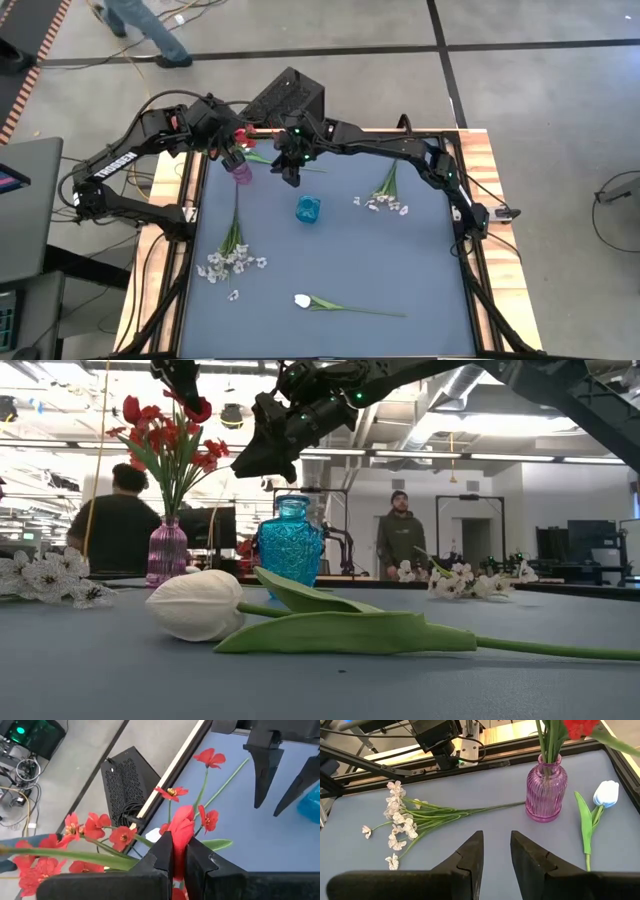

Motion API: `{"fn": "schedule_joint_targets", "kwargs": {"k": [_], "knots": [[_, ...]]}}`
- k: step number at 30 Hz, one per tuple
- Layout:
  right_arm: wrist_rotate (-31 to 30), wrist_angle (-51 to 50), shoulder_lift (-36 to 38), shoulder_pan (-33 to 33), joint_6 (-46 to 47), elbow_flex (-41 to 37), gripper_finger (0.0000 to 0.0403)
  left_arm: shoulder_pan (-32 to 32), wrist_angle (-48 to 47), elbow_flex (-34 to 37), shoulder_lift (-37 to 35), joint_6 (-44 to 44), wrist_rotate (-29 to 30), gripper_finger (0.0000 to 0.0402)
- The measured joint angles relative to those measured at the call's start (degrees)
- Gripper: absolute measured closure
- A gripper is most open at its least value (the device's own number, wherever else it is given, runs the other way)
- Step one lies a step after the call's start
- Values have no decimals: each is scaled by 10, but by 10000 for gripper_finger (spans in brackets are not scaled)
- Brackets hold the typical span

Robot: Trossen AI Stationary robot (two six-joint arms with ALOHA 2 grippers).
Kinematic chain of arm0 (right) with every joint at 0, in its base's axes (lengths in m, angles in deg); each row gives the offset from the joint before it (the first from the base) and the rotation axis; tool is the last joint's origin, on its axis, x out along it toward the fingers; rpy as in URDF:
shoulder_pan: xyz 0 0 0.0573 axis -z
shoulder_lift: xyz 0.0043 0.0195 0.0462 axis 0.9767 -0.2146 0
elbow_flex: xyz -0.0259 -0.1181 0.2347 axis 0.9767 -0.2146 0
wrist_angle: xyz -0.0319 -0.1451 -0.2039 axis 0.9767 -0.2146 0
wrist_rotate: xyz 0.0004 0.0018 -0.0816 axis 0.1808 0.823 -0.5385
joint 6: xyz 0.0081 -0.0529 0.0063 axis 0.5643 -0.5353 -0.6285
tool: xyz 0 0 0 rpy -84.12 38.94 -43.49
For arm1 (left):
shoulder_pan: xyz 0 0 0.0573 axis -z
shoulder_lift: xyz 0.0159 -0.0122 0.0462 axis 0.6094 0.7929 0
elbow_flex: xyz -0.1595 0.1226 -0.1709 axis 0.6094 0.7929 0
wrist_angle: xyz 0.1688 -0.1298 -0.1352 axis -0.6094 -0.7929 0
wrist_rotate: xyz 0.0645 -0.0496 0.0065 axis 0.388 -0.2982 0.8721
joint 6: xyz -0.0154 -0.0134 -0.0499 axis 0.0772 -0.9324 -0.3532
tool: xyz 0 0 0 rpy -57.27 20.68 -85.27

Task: Sort flowers into vase by color
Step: Put the red tulip into the purple vase

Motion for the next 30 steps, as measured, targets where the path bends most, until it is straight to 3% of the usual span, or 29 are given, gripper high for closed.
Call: {"fn": "schedule_joint_targets", "kwargs": {"k": [11, 21, 27, 30], "knots": [[0, 0, 0, 0, 1, 0, 280, 0, 9, 0, 0, 2, -12, 382], [0, 0, 0, 0, 0, 0, 280, 4, 8, 0, -3, 40, -17, 282], [0, 0, 0, 1, -1, 0, 280, 4, 33, 0, -29, 45, -103, 231], [0, 0, 0, 1, -1, 0, 280, 5, 36, 0, -47, 44, -111, 217]]}}
